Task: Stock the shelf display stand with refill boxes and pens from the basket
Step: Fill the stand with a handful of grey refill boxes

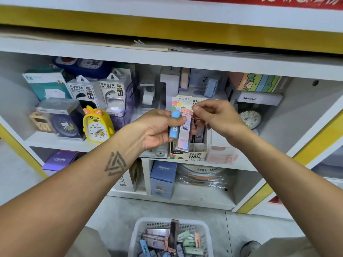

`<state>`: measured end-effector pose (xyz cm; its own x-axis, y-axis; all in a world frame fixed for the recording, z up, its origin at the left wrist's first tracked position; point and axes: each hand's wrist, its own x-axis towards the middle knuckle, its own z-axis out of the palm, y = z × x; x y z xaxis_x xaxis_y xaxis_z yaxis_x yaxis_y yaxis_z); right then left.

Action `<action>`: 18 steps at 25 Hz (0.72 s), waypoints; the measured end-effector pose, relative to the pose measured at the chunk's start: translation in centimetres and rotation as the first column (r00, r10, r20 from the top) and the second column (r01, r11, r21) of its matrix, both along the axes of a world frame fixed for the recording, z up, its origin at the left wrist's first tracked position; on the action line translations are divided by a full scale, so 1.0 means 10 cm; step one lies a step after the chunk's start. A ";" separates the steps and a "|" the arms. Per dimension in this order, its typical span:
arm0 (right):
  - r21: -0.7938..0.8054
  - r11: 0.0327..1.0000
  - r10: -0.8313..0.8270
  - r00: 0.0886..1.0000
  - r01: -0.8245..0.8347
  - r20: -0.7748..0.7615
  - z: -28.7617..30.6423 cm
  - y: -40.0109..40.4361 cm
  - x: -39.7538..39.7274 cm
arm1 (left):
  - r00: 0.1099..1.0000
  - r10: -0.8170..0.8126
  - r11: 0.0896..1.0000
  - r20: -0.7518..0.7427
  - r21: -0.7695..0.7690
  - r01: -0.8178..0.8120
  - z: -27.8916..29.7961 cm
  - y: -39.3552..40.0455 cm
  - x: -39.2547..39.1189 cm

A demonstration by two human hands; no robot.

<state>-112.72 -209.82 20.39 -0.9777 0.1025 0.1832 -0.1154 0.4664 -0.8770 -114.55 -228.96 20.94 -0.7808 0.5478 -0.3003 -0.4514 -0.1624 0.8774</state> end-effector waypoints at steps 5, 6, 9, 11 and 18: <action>-0.188 0.982 0.037 0.998 -0.028 0.045 0.10 -0.06 0.05 | 0.999 0.009 1.000 -0.032 -0.007 -0.009 -0.03 0.04 0.00; -0.192 0.981 0.000 1.000 0.004 0.019 0.12 -0.01 0.04 | 0.998 0.048 0.998 -0.042 -0.027 -0.049 -0.02 0.04 -0.02; -0.050 0.994 -0.102 0.991 0.098 -0.087 0.16 0.14 0.02 | 0.987 0.157 0.987 0.036 -0.040 -0.155 0.01 0.00 -0.08; 0.135 0.981 -0.113 0.979 0.137 -0.169 0.12 0.21 0.01 | 0.982 0.165 0.986 0.093 -0.022 -0.164 0.05 -0.03 -0.08; 0.619 0.782 -0.016 0.995 0.076 -0.101 -0.09 0.20 0.01 | 0.990 0.136 0.990 0.041 -0.027 -0.135 0.06 -0.04 -0.03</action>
<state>-112.64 -207.79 19.53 -0.9521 -0.0183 0.3053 -0.1402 0.9132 -0.3827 -114.86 -229.32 21.53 -0.8335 0.4297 -0.3472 -0.4641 -0.2035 0.8621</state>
